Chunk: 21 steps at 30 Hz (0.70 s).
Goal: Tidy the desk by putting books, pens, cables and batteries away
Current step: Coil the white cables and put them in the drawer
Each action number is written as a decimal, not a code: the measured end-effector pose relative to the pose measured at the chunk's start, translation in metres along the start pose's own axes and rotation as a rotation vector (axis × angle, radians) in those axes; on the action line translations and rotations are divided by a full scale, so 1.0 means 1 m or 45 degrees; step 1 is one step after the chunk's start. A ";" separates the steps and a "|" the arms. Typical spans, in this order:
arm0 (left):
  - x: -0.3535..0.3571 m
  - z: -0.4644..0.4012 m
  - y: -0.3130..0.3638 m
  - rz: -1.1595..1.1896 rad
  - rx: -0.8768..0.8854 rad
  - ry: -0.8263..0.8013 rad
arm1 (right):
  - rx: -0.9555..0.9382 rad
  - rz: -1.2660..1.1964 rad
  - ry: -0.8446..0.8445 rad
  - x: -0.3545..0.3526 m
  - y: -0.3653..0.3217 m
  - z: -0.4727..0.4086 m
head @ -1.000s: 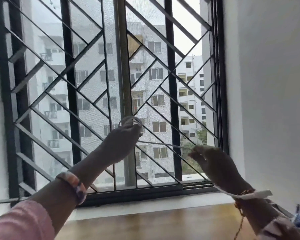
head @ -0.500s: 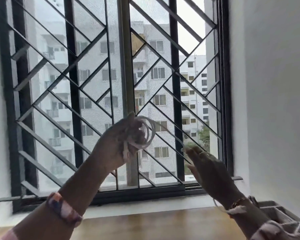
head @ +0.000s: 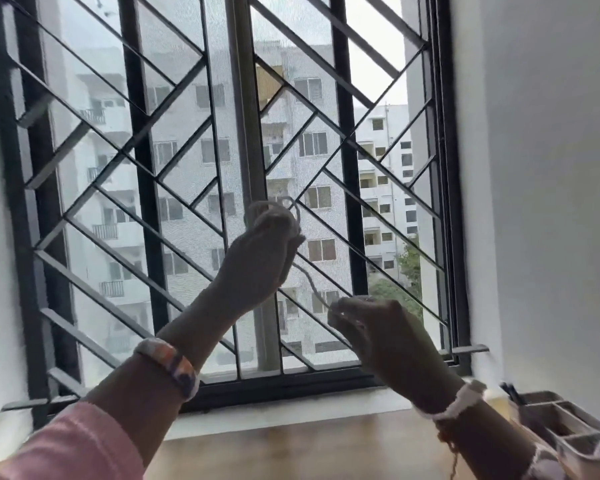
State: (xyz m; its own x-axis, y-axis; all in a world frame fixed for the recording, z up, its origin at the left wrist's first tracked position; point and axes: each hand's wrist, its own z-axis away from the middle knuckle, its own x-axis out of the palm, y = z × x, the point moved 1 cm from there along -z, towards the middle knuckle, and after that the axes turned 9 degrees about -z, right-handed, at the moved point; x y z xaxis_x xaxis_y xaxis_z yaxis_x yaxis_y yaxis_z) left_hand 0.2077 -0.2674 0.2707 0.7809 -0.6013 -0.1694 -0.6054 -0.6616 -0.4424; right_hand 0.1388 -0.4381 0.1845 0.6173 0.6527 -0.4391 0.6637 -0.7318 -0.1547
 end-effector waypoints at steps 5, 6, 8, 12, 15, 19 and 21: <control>-0.007 0.015 0.015 0.229 -0.333 -1.442 | -0.055 0.477 0.061 -0.030 0.019 -0.001; -0.011 0.018 0.023 0.478 -0.410 -1.685 | -0.073 0.547 0.083 -0.034 0.020 -0.001; -0.023 0.017 0.031 1.115 -0.501 -1.794 | -0.100 0.562 0.144 -0.037 0.019 -0.001; -0.049 0.006 0.040 2.243 -0.617 -1.544 | -0.196 0.509 0.315 -0.036 0.010 -0.004; -0.054 -0.002 0.052 2.801 -0.743 -1.217 | -0.228 0.501 0.413 -0.036 0.001 -0.009; -0.071 -0.022 0.065 3.046 -0.846 -0.578 | -0.180 0.602 0.377 -0.030 0.002 -0.009; -0.077 -0.038 0.070 2.882 -0.998 -0.176 | -0.137 0.597 0.320 -0.024 0.005 -0.008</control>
State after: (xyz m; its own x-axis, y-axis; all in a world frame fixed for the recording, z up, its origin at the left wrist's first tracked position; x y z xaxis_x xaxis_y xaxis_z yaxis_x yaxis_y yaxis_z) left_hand 0.0992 -0.2841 0.2863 -0.9131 -0.3338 0.2339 -0.0781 0.7064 0.7035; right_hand 0.1305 -0.4562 0.2010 0.9308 0.2975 -0.2122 0.3242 -0.9402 0.1043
